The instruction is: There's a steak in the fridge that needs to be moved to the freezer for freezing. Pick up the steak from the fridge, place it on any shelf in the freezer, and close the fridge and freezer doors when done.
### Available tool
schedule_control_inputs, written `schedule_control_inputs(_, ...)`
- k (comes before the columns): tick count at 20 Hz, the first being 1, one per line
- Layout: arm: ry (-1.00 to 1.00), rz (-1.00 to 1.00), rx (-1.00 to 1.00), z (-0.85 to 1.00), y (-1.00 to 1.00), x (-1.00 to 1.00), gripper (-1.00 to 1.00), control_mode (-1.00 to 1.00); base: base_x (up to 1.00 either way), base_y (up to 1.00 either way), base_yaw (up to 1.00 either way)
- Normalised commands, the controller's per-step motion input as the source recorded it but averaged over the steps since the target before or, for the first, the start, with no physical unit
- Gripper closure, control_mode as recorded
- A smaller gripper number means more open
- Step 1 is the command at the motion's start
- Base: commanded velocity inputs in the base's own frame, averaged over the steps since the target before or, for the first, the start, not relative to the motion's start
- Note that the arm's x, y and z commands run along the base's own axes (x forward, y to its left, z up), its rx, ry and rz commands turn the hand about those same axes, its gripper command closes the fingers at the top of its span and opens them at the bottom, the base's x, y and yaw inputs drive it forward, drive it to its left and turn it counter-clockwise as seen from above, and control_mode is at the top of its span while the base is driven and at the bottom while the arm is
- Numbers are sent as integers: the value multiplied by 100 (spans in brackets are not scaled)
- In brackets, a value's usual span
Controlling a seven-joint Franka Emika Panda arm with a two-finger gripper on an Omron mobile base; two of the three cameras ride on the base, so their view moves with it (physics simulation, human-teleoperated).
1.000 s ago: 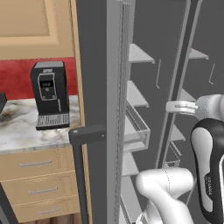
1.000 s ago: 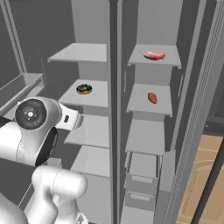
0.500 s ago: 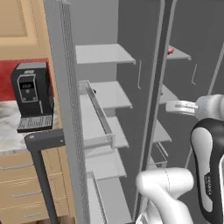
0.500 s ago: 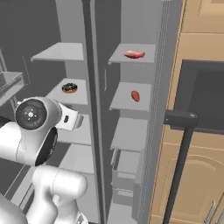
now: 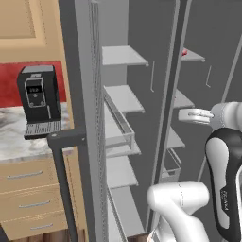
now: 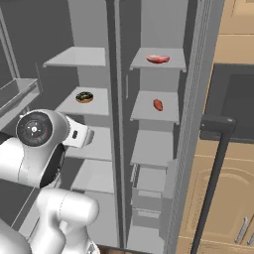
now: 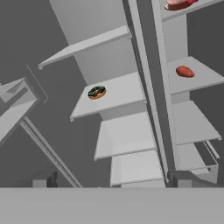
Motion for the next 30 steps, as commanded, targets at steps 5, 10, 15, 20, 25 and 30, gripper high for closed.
schedule_control_inputs(5, 0, 0, 0, 0, 0, 0, -100, 100, -23, -19, -4)
schedule_control_inputs(10, 0, 0, 0, 0, 0, 0, -100, 100, -19, -1, -1)
schedule_control_inputs(15, 0, 0, 0, 0, 0, 0, -100, 100, -60, -26, 0)
schedule_control_inputs(20, 0, 0, 0, 0, 0, 0, -100, 100, -32, -16, 0)
schedule_control_inputs(25, 0, 0, 0, 0, 0, 0, -100, 100, -25, -11, -1)
schedule_control_inputs(30, 0, 0, 0, 0, 0, 0, -100, 100, -62, -15, -1)
